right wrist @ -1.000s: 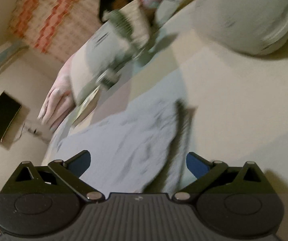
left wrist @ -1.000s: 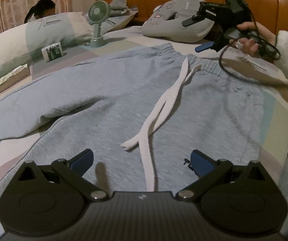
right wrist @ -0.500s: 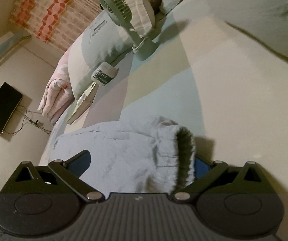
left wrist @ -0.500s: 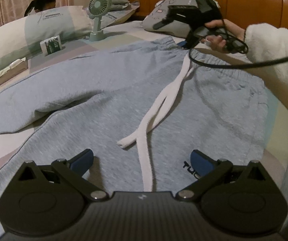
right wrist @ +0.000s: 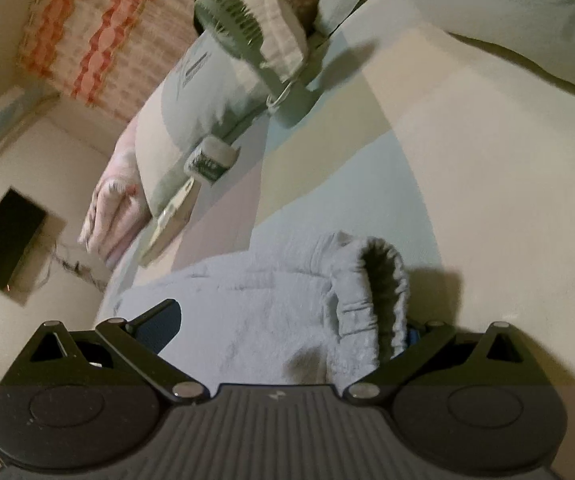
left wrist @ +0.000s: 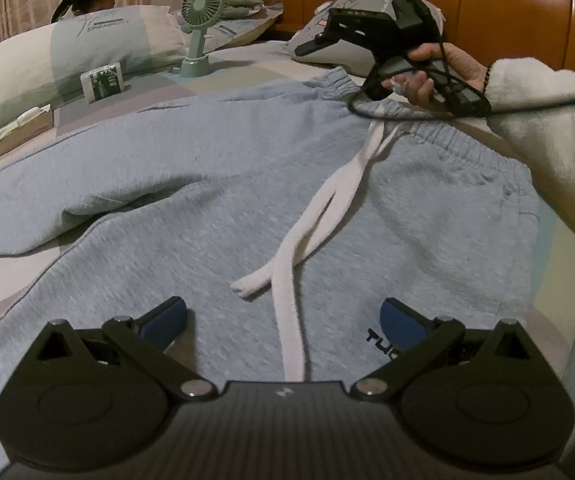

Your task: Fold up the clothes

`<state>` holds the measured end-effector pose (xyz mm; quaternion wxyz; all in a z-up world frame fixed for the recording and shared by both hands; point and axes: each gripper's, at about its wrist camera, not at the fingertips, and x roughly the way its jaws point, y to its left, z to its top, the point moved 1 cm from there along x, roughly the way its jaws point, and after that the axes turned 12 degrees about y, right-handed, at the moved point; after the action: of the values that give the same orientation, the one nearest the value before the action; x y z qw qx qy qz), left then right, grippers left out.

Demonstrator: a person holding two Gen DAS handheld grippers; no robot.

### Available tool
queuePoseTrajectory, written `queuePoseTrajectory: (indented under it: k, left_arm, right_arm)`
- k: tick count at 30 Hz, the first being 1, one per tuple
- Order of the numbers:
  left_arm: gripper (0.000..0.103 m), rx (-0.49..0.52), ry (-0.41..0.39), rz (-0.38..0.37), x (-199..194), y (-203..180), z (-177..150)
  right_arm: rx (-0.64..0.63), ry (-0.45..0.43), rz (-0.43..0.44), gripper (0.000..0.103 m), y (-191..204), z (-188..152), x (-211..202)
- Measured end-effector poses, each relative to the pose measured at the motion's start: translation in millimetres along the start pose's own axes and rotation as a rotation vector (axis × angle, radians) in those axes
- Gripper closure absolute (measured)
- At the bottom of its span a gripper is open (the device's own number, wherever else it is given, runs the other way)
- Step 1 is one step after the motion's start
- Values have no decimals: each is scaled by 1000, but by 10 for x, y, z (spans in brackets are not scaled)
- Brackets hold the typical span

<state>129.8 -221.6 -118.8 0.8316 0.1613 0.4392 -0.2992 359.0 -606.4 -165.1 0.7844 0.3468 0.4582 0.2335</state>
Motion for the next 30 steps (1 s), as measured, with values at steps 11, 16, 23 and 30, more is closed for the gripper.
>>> queuePoseTrajectory:
  k: [11,16,23,30]
  left_arm:
    - [1,0,-4,0,-1,15,-4]
    - [1,1,-3,-1,-7,13,-7]
    - [1,1,-5,-1,2,8,-7]
    - [1,1,-1,1,-9,-1,1]
  right_arm:
    - [-9,-40,-10,59,-294,-74,-118]
    - [56,-46,-9,83,-424,-75,-140]
    - [85,17,15,89,-441,25,-18]
    - [31,-17,-34,89,-324,-26,-9]
